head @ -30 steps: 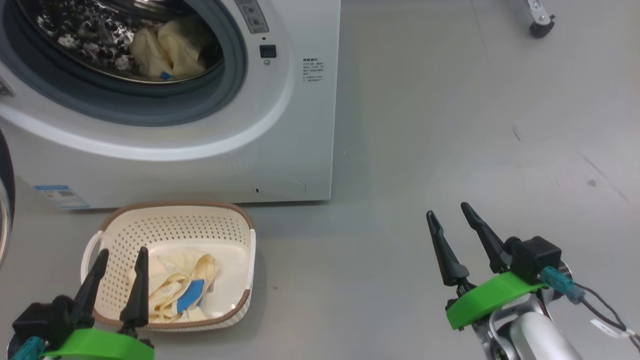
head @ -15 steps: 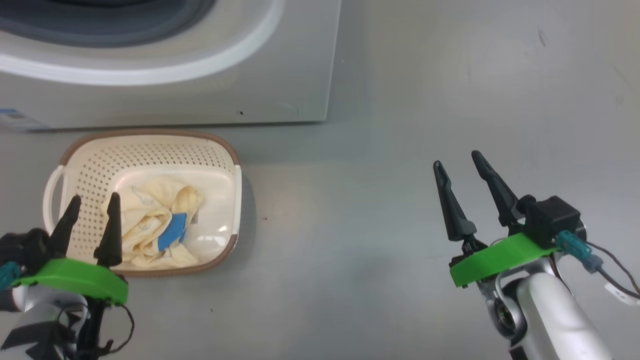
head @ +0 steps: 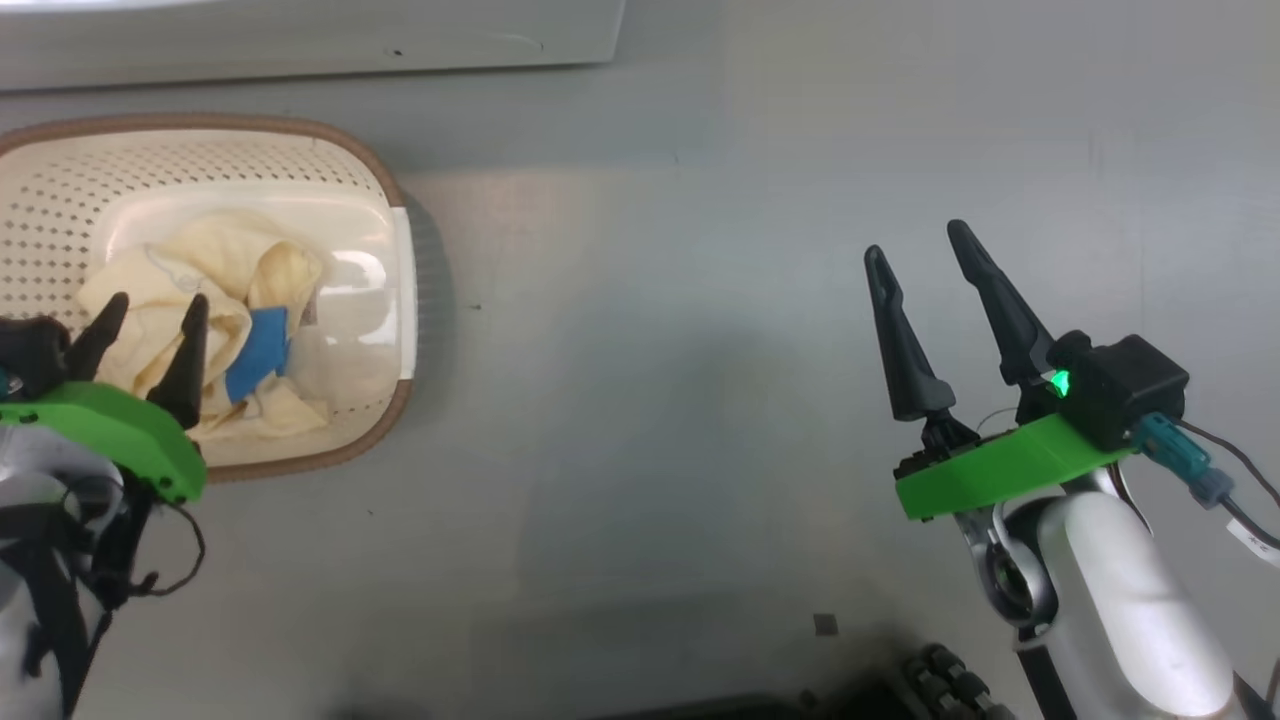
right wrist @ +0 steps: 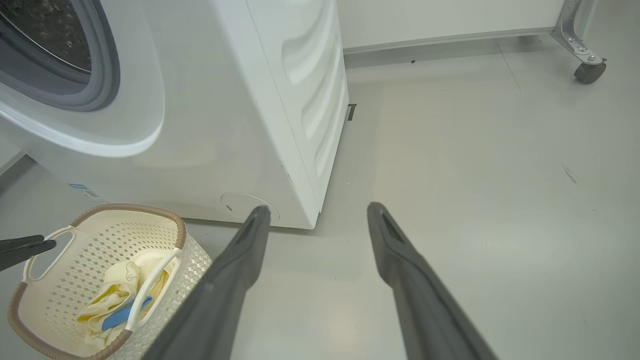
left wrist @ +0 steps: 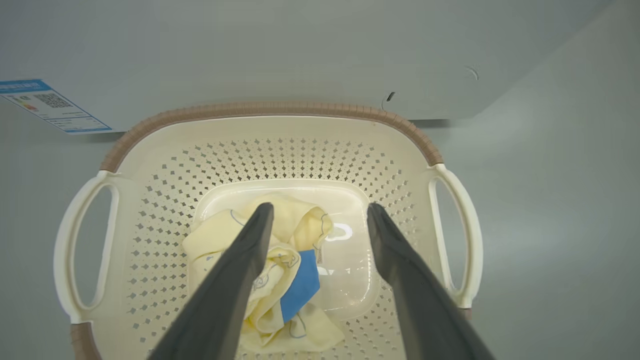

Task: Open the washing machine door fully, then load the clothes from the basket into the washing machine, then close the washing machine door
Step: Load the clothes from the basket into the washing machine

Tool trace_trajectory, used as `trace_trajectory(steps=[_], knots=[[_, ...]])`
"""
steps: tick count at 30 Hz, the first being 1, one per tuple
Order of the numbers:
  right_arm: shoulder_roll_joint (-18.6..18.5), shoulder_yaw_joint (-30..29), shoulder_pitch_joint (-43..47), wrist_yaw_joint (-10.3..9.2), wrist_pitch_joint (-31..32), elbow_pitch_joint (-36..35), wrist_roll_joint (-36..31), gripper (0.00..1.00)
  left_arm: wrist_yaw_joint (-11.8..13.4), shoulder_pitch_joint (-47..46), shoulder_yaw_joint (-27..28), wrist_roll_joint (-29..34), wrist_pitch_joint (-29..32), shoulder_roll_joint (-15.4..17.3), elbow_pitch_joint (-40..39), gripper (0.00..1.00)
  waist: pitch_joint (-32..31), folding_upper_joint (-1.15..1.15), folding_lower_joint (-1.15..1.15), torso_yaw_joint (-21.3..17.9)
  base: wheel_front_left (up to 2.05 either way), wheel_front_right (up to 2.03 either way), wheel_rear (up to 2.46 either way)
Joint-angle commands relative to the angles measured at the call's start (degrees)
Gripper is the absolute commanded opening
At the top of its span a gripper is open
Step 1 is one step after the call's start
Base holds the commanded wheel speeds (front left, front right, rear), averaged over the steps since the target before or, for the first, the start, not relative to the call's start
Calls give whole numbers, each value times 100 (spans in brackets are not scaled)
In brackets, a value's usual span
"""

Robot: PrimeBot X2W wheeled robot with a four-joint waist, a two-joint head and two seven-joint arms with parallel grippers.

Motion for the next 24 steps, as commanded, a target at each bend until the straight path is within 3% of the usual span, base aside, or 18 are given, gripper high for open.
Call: trace_trajectory(steps=[1, 8, 24], knots=[[13, 136, 6, 1, -38, -216, -34, 100, 3, -158, 29, -107, 57, 381, 152, 100, 350, 0, -1, -170, 0, 0, 0], [13, 209, -58, 1, -38, -409, -10, 100, 3, -839, -921, -468, 525, 629, 888, 100, 852, 0, -1, -315, 0, 0, 0], [13, 374, -80, 1, -38, -695, 24, 100, 3, -1946, -2327, -1072, 1346, 1043, 1787, 100, 1695, 0, -1, -529, 0, 0, 0]])
